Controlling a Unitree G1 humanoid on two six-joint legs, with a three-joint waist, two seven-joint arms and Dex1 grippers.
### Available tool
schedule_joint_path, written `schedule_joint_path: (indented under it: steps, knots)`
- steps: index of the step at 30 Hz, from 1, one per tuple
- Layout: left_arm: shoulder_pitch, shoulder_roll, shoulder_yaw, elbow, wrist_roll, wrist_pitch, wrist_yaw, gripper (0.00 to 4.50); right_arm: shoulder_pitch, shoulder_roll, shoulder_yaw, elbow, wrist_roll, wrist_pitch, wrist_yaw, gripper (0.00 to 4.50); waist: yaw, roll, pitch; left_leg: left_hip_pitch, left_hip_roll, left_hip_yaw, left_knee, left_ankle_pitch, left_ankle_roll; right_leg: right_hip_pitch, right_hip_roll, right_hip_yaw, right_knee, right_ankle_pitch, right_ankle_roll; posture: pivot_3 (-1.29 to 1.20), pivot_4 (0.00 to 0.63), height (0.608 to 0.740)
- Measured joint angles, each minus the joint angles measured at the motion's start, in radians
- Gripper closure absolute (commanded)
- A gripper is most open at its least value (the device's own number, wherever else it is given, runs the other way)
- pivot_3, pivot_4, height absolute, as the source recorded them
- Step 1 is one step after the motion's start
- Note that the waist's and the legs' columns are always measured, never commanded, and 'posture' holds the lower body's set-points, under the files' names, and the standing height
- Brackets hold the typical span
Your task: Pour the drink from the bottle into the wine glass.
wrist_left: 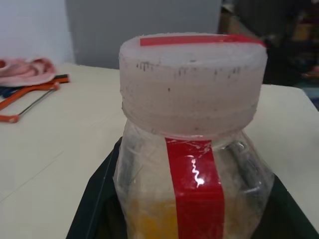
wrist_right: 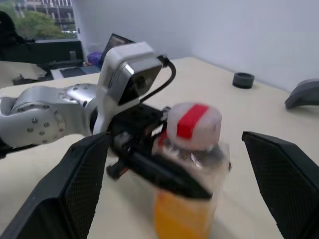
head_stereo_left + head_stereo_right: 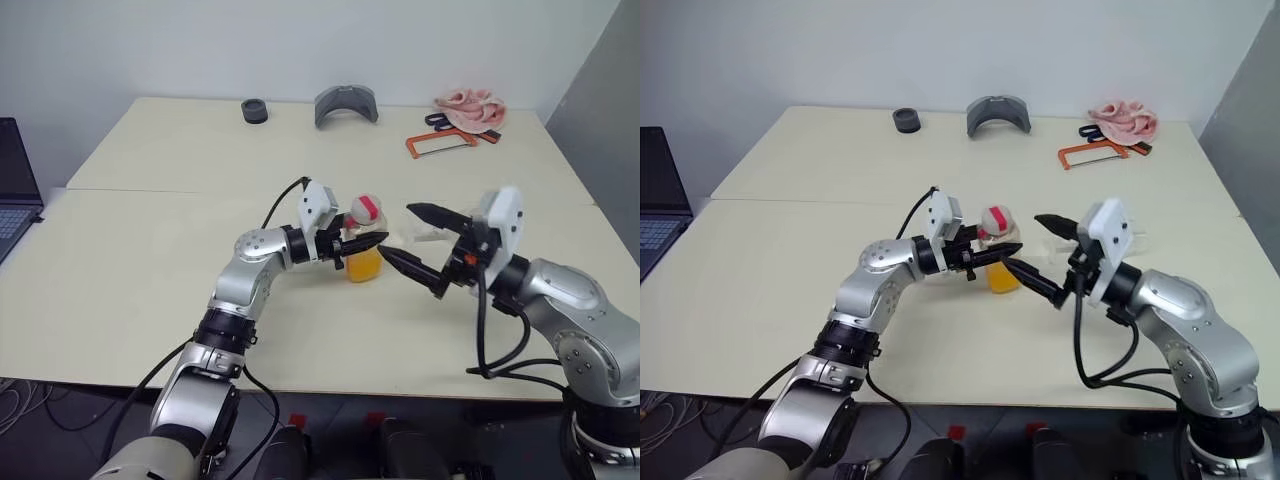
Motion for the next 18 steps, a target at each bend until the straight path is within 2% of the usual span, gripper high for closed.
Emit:
schedule_joint_path:
  steps: [6, 15, 18]
  knots:
    - [-0.012, -0.01, -0.008, 0.021, 0.0, 0.001, -0.089, 2.68, -0.044, 0.059, 0.077, 0.009, -0.02, 0.062, -0.089, 0.0, 0.002, 0.0, 0.0, -0.001, 0.0, -0.001, 0.0, 0.0, 0.0, 0.0, -0.002, 0.0, -0.001, 0.0, 0.0, 0.0, 0.15, 0.74]
    - [-0.012, -0.019, -0.008, 0.026, 0.002, 0.003, -0.127, 2.68, -0.069, 0.093, 0.081, 0.049, -0.028, 0.066, -0.12, 0.0, 0.002, 0.0, 0.0, -0.001, 0.0, -0.001, 0.0, 0.0, 0.001, 0.0, -0.002, 0.0, -0.001, 0.0, 0.0, 0.0, 0.15, 0.74]
    - [-0.012, -0.017, -0.008, 0.026, 0.002, 0.006, -0.132, 2.68, -0.07, 0.093, 0.082, 0.061, -0.04, 0.064, -0.119, 0.6, 0.002, 0.0, 0.0, -0.001, 0.0, -0.001, 0.0, 0.0, 0.001, 0.0, -0.002, 0.0, -0.001, 0.0, 0.0, 0.0, 0.15, 0.74]
